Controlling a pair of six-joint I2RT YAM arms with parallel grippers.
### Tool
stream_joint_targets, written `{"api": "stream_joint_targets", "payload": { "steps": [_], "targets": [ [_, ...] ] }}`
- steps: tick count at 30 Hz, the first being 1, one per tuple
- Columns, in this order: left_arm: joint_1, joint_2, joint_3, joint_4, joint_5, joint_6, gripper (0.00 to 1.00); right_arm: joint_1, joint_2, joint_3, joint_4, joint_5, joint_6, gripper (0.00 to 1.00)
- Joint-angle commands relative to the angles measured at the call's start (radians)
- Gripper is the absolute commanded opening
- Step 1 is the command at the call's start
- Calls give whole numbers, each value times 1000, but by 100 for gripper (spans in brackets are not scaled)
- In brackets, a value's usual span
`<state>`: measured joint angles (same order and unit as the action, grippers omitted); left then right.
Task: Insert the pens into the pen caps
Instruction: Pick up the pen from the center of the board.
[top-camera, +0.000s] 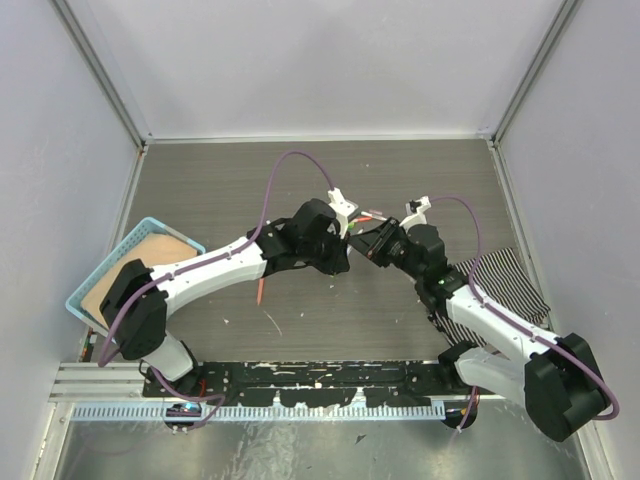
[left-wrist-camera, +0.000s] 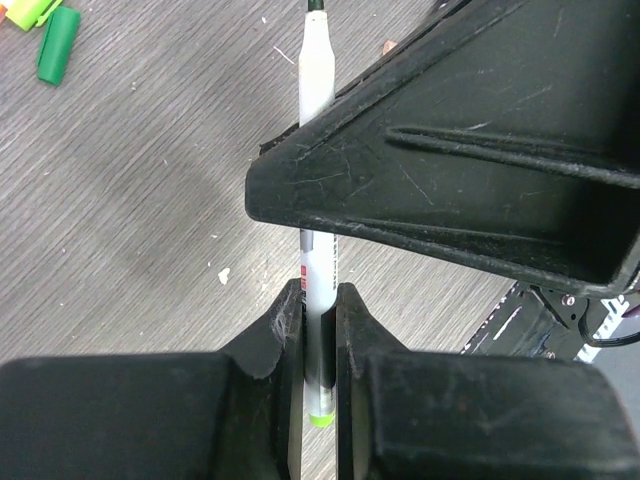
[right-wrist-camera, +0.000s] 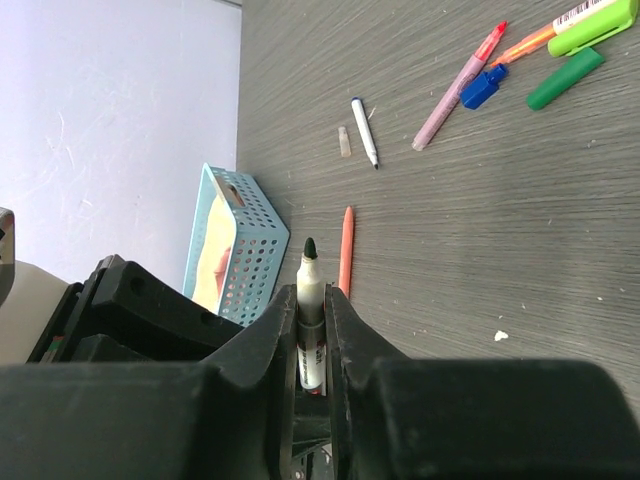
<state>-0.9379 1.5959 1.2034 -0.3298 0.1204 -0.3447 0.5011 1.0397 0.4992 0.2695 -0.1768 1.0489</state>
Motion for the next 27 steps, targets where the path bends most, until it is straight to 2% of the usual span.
{"api": "stream_joint_targets", "payload": {
  "steps": [1,3,4,6,8,18,25,27],
  "targets": [
    [-2,-9,5,-2,-10,4,9,2,-25,53,28,13,-26,2],
    [-2,-10,7,-3,-12,2,4,2,-25,60,11,19,-41,9],
    [-2,-10,8,-5,-15,2,0,2,-27,66,1,25,-51,17],
    [-2,-14,9,-9,-21,3,0,2,-35,82,-29,40,-83,32],
    [-1,-19,11,-17,-40,8,0,2,-45,101,-78,66,-118,40],
    [17,-139,-63,9,-143,23,0,2,-113,177,-385,269,-352,53],
    [40,-188,-34,-99,-191,-20,0,2,28,274,-500,240,-531,63],
    [70,-200,-40,-112,-166,-42,0,2,74,291,-497,222,-560,64]
  ]
}}
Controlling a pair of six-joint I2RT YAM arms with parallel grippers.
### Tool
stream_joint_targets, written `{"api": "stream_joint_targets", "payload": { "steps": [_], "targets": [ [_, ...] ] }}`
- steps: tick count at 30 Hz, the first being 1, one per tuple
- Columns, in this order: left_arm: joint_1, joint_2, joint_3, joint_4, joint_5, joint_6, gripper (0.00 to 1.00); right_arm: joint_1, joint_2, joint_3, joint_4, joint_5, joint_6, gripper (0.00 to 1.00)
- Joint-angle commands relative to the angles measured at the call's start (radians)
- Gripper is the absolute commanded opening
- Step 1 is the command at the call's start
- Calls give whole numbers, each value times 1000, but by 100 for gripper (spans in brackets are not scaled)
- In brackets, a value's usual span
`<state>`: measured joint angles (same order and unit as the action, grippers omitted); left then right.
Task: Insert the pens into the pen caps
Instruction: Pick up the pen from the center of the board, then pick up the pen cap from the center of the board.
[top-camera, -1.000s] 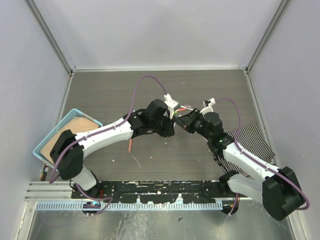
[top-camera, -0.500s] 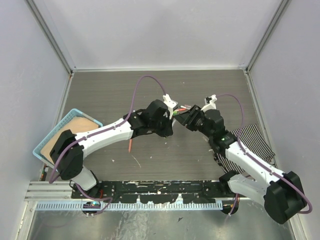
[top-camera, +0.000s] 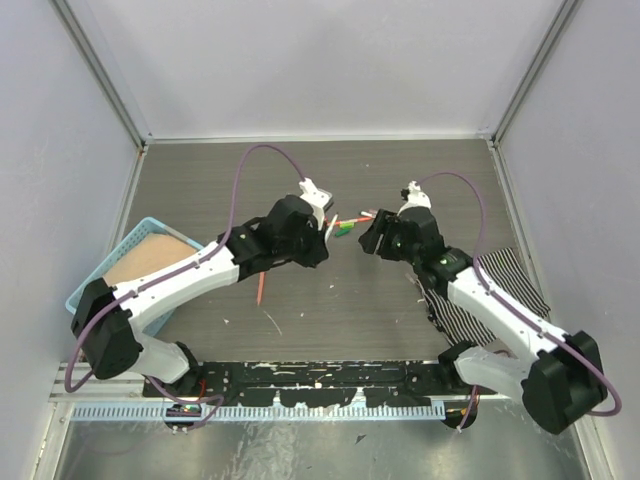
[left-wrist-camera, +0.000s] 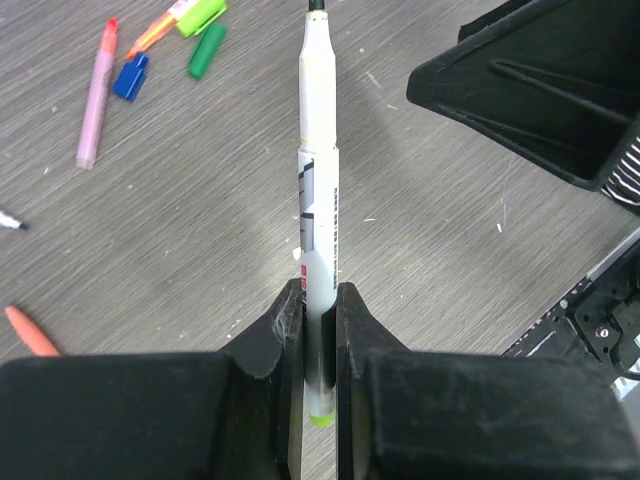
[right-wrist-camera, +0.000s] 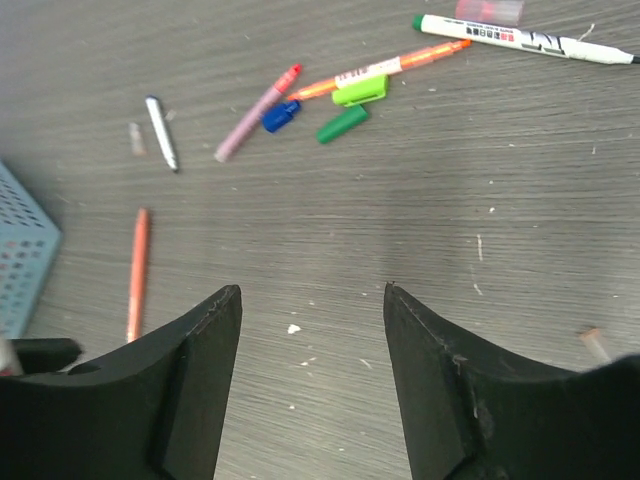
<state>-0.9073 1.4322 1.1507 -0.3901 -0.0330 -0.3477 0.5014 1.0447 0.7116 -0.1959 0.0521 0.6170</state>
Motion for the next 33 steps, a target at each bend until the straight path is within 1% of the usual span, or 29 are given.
{"api": "stream_joint_targets", "payload": {
  "steps": [1,3,6,9,11,17,19,21,25,30,33],
  "targets": [
    [74,-38,2,-52,17,-54,0,2,89,88,-23,-15,-142,65],
    [140,-41,-36,-45,73,-108,0,3,133,106,-11,-20,-173,67],
    [230,-69,-96,-25,166,-194,0,3,200,140,-8,11,-205,71],
    [287,-121,-142,-17,184,-241,0,4,265,174,12,17,-228,73],
    [306,-141,-120,-70,183,-227,0,6,310,195,24,22,-241,74],
    [309,-155,4,-288,88,-84,0,7,467,283,30,73,-276,75],
    [309,-210,29,-341,27,-71,0,8,514,311,36,87,-287,75],
    [310,-254,38,-364,-27,-52,0,8,555,333,46,94,-298,76],
    [322,-317,72,-424,-85,-16,0,9,641,395,55,86,-314,77],
    [324,-353,84,-493,-177,63,0,20,742,465,62,75,-323,77],
    [324,-362,65,-504,-182,120,0,30,790,514,49,91,-334,77]
  ]
}}
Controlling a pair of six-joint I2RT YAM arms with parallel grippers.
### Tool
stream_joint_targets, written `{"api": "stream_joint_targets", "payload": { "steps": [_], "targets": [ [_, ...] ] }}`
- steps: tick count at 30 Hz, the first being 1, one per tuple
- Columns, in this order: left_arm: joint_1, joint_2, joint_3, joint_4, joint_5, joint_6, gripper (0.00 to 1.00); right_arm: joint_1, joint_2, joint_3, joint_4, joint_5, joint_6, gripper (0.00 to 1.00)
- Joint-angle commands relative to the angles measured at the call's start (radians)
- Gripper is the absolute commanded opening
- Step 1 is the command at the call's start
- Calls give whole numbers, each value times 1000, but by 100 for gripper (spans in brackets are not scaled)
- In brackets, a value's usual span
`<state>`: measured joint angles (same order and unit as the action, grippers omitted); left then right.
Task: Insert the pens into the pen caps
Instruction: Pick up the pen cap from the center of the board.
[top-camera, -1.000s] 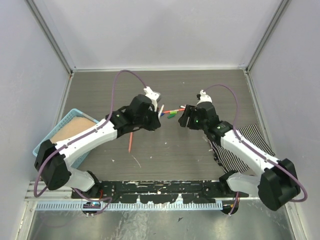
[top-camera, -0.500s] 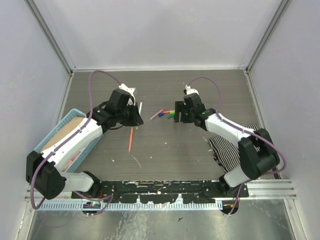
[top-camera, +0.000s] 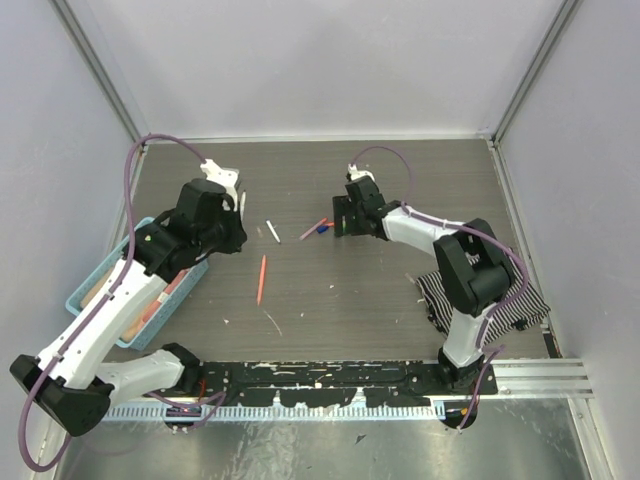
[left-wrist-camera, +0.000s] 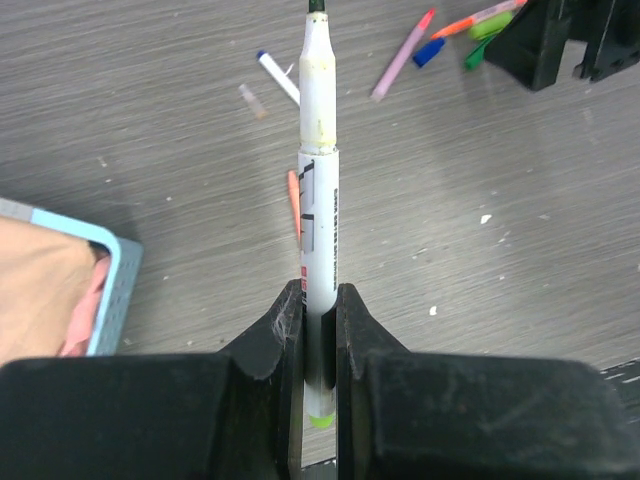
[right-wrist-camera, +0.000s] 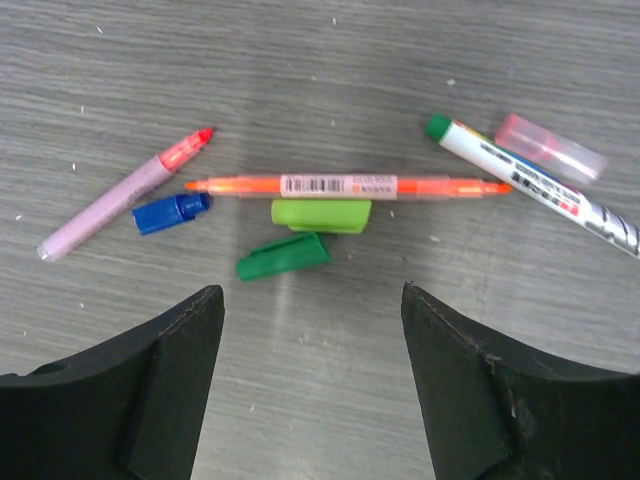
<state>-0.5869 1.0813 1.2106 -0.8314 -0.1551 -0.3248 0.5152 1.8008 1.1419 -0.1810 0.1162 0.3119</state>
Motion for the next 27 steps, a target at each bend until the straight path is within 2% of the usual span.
{"api": "stream_joint_targets", "payload": {
  "steps": [1,10,16,27],
  "targets": [
    [4,-14,-5,-61,-56,110,0,21,48,99,25,39,-31,77],
    [4,-44,-69,-30,-95,135,0,43,98,148,-9,143,-41,76],
    [4,-43,-85,-28,-136,136,0,43,129,167,-5,143,-33,73],
    [4,-57,-94,-24,-115,124,0,45,153,180,0,147,-25,67]
  ]
}}
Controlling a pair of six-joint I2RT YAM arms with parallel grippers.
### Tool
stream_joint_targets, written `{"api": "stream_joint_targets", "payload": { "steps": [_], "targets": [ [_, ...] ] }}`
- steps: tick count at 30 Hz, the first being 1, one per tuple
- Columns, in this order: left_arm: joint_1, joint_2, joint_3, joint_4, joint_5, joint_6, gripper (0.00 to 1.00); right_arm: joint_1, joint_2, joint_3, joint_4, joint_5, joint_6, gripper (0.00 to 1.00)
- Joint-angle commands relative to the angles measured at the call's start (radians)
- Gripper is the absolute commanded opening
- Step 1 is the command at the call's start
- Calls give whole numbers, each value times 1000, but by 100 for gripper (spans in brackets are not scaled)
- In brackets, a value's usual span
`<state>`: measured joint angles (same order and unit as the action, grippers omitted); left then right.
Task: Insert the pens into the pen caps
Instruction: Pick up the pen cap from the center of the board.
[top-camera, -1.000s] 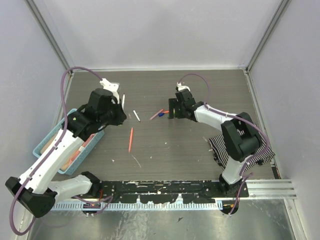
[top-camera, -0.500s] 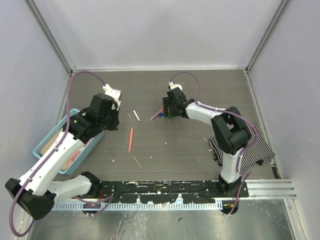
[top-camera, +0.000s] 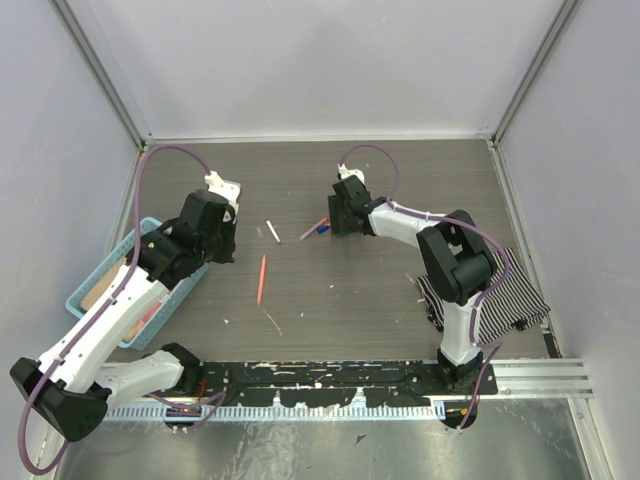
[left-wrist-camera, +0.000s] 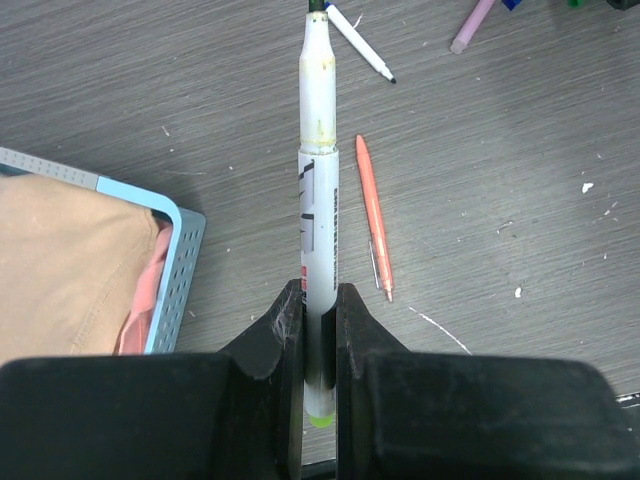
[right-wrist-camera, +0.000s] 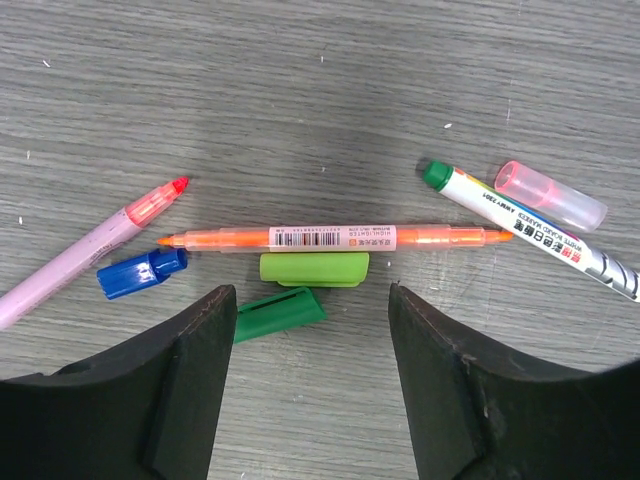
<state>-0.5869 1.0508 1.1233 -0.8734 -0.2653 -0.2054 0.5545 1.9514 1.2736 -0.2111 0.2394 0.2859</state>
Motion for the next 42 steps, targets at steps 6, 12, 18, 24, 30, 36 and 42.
{"api": "stream_joint_targets", "payload": {
  "steps": [6,12,18,24,30,36,42],
  "targets": [
    [4,-33,-8,15,-6,0,0,5,16,53,32,20,2,65],
    [4,-33,-2,18,15,-9,0,5,27,58,36,23,4,67],
    [4,-33,3,22,20,-9,0,5,33,58,36,25,4,65],
    [4,-36,-3,25,22,-7,0,5,42,59,40,16,7,59],
    [4,-31,-4,28,27,-7,0,5,41,54,41,14,6,54],
    [4,-31,-2,29,25,-5,0,5,1,42,42,17,3,51],
    [4,-37,-6,27,30,-6,0,5,-66,31,39,15,-2,50]
  ]
}}
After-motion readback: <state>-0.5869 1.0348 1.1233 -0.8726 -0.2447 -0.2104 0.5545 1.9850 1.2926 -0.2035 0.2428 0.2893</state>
